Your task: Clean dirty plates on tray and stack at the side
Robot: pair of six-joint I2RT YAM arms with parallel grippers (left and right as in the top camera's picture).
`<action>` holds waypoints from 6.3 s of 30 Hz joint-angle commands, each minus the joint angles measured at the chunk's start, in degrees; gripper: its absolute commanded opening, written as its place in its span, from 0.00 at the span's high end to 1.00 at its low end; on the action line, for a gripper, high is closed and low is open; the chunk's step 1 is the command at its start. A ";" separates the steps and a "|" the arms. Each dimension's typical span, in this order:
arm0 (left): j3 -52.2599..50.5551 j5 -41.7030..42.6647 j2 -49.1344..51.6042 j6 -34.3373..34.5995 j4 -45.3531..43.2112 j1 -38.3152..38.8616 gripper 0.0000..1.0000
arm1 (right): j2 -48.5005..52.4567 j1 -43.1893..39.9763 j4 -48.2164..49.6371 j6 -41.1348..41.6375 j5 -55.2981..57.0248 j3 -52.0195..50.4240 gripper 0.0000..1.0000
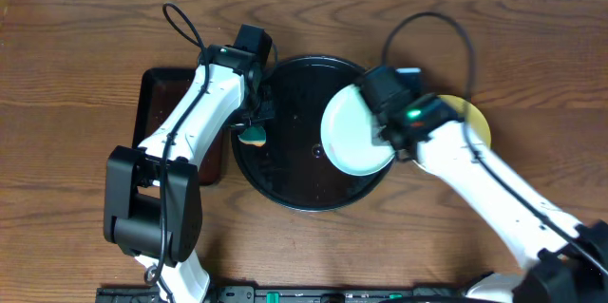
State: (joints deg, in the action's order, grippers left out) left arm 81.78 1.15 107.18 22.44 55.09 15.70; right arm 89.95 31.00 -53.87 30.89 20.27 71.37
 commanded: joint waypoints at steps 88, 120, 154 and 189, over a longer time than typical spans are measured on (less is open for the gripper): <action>3.32 2.49 -29.35 -12.70 8.09 -23.34 0.19 | -37.53 -31.65 -16.24 -17.22 -27.30 13.35 0.01; 3.32 2.49 -29.31 -12.70 8.09 -23.34 0.18 | -82.44 -31.87 29.03 -29.70 -32.83 -38.69 0.01; 3.32 2.49 -29.33 -12.70 8.09 -23.34 0.18 | -89.57 -31.65 50.25 -29.70 -28.17 -71.06 0.01; -31.41 1.88 -76.56 -13.38 -13.51 -22.86 0.18 | -89.57 -31.65 50.25 -29.68 -28.20 -71.06 0.01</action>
State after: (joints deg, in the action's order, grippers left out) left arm 60.29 2.79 39.48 9.17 46.37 -7.29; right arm 0.73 -1.45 -3.49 1.87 -8.12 0.49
